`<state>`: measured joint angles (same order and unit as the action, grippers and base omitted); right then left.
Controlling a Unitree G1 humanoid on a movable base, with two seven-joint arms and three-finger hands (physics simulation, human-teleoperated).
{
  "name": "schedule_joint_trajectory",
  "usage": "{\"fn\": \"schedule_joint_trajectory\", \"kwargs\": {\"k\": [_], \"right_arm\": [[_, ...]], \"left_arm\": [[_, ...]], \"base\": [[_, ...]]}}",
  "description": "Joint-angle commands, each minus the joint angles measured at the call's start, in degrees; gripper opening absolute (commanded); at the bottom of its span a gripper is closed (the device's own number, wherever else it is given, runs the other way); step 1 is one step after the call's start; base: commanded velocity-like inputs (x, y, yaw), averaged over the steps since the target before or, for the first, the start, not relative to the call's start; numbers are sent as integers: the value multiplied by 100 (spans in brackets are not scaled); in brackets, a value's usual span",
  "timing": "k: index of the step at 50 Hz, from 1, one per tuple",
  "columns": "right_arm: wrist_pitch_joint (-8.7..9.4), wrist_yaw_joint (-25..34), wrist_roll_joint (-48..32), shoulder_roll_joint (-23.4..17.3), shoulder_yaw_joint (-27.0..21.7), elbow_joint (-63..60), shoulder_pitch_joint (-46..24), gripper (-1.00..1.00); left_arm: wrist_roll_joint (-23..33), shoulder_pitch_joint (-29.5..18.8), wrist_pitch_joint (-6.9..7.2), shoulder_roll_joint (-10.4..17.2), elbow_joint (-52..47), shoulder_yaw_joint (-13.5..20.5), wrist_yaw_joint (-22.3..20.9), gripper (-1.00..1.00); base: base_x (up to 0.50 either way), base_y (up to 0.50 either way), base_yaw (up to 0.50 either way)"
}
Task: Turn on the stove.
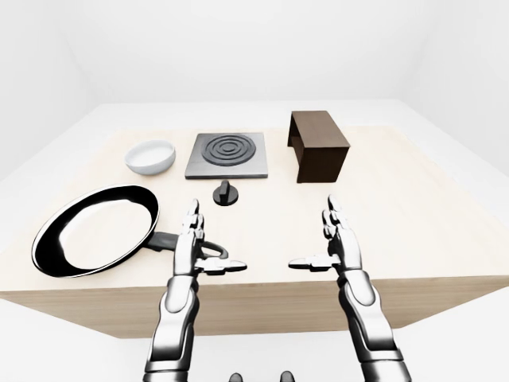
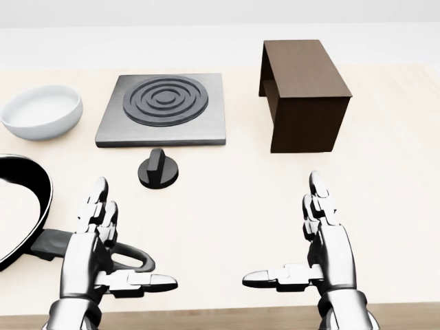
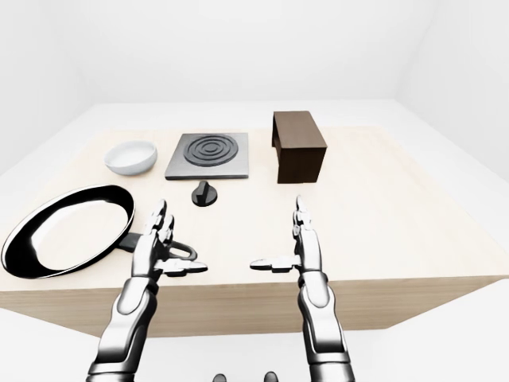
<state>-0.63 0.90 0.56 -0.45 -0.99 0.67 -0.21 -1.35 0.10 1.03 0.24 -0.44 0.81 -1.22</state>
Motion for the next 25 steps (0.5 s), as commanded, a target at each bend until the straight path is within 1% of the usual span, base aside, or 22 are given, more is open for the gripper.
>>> {"fn": "schedule_joint_trajectory", "kwargs": {"k": [1,2,4,6,7,8,9,10,11,12,13,14,15,16,17,20,21,25], "right_arm": [[-166,143,89,-81,-160,185,-32,100],[-138,138,82,-83,-157,156,-30,100],[-83,130,78,-88,-163,67,-14,100],[-48,125,82,-87,-172,3,6,100],[-65,126,81,-87,-175,9,3,100],[-66,126,81,-87,-175,9,3,100],[-175,97,71,-95,-210,130,-26,100],[-323,-30,-15,-114,-266,236,-50,100],[-358,-143,-46,-129,-329,219,-55,100],[-338,-194,7,-151,-411,143,-48,100],[-208,-327,158,-223,-667,-251,23,100],[-106,-359,273,-240,-776,-484,76,100],[-52,45,-160,-43,19,90,-16,100],[-68,26,-7,-49,-121,-97,32,100],[-80,25,1,-59,-137,-100,31,100],[-59,19,4,-55,-134,-141,52,100],[-53,22,8,-53,-130,-148,50,100],[-163,26,-5,-52,-120,19,11,100]], "left_arm": [[-249,5,181,46,-56,127,-170,100],[-244,0,152,48,-23,126,-168,100],[-232,-1,150,46,-8,118,-154,100],[-123,17,73,47,-21,84,-93,100],[-131,65,135,30,-128,51,-107,100],[-131,68,139,29,-134,49,-108,100],[-103,88,98,24,-127,34,-101,100],[-99,86,83,25,-112,33,-107,100],[-102,83,88,25,-112,35,-109,100],[-105,78,85,24,-101,39,-109,100],[-116,46,65,29,-46,56,-109,100],[-125,38,68,31,-39,63,-112,100],[615,85,-302,201,235,94,206,100],[792,20,-130,128,84,-58,208,100],[796,-18,-78,114,103,-37,198,100],[820,-16,-105,92,144,-33,192,100],[825,-9,-84,86,124,-35,187,100],[840,-8,-85,79,130,-36,175,100]], "base": [[0,0,0],[0,0,0],[0,0,0],[0,0,0],[0,0,0],[0,0,0],[0,0,0],[0,0,0],[0,0,0],[0,0,0],[0,0,0],[0,0,0],[0,0,0],[0,0,0],[0,0,0],[0,0,0],[0,0,0],[0,0,0]]}}
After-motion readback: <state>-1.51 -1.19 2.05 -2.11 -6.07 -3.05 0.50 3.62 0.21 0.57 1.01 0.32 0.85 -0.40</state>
